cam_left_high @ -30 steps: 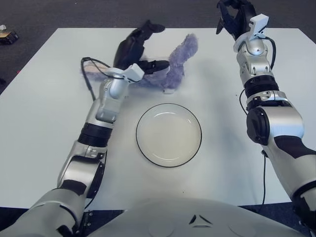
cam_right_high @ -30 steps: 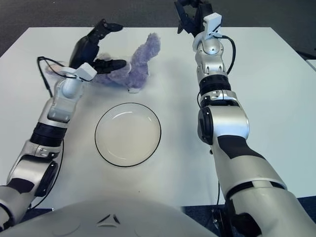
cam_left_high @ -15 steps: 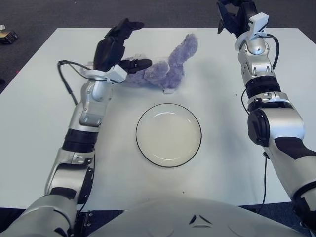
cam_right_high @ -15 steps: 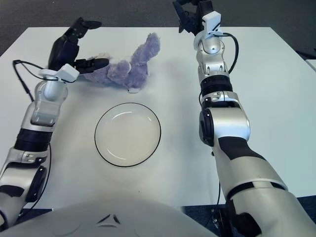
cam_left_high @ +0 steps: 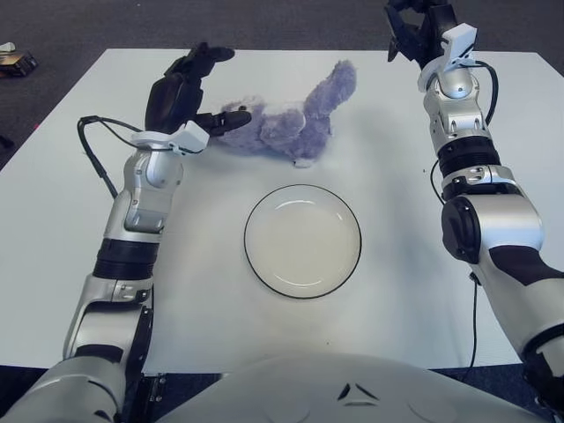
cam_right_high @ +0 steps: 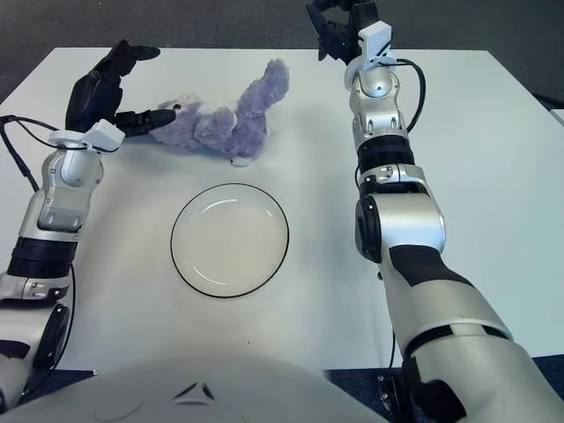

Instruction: Put the doll into the plate.

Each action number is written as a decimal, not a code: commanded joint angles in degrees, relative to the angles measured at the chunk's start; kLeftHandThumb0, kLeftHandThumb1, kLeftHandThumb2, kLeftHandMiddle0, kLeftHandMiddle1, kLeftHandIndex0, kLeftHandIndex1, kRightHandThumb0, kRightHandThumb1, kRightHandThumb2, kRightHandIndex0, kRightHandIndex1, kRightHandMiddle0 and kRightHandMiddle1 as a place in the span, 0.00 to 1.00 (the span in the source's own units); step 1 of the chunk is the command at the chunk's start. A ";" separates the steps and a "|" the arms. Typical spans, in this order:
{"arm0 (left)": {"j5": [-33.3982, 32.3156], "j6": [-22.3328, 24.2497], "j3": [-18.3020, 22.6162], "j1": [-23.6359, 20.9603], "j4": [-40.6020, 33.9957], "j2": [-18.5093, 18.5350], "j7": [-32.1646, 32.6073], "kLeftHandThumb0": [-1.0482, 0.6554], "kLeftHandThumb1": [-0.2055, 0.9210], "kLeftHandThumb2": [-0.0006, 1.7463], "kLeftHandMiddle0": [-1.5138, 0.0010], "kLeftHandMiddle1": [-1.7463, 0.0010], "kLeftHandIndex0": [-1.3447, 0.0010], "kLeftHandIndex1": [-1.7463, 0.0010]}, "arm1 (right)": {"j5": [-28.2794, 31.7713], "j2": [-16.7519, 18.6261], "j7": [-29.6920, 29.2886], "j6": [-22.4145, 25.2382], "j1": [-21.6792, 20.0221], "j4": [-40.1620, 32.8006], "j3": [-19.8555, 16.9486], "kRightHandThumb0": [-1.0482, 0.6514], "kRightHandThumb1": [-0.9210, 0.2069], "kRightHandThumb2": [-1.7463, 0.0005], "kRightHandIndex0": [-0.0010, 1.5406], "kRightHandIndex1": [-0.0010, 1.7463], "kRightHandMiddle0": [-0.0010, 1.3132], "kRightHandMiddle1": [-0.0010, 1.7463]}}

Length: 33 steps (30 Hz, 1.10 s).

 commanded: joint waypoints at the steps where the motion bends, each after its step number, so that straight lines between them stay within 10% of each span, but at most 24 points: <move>1: -1.99 4.06 1.63 1.26 -0.03 2.30 -4.40 0.22 1.00 0.09 0.68 0.96 0.81 0.61 | -8.28 -1.85 -3.88 -5.36 2.14 -6.92 5.32 0.41 0.00 0.82 0.63 1.00 0.32 0.87; 33: -7.04 9.87 1.36 2.01 0.83 5.06 -13.15 0.20 0.99 0.01 0.68 0.99 0.83 0.62 | -9.80 0.57 -1.79 3.35 9.11 -24.57 7.14 0.41 0.00 0.84 0.64 1.00 0.35 0.84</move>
